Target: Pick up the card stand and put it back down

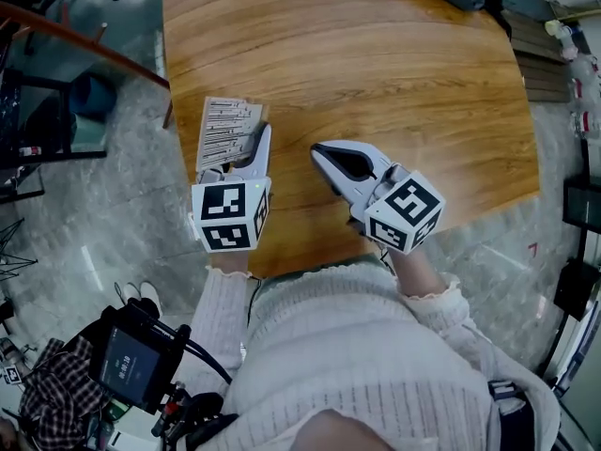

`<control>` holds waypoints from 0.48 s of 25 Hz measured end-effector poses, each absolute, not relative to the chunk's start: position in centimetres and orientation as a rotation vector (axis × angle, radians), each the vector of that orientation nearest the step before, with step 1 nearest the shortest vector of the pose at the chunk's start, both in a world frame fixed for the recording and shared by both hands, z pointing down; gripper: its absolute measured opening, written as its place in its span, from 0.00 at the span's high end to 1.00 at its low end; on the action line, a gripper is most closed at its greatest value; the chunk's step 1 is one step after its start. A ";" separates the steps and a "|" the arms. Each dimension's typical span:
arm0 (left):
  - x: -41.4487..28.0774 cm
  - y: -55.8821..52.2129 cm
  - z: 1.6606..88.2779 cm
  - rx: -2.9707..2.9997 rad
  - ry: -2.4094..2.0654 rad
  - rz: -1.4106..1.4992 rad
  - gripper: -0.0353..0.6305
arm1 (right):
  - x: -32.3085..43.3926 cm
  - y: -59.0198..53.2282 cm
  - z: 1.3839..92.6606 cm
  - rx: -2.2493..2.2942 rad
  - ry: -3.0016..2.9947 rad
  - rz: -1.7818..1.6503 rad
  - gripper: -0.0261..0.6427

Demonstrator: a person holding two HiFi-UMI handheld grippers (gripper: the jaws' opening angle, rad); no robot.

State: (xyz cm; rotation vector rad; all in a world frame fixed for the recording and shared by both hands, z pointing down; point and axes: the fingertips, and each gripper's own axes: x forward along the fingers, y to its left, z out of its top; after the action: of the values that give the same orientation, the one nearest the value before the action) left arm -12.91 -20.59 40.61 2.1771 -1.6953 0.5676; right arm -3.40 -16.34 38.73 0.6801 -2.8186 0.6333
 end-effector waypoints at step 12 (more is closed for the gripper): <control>-10.9 -15.6 33.9 2.325 -1.649 0.437 0.67 | -4.4 -14.6 31.8 0.683 -2.936 0.403 0.96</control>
State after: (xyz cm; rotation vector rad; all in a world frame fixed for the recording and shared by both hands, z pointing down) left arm -10.93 -15.56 33.87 2.3252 -1.6494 0.4369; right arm -4.39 -14.58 31.83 0.6833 -2.9365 0.4030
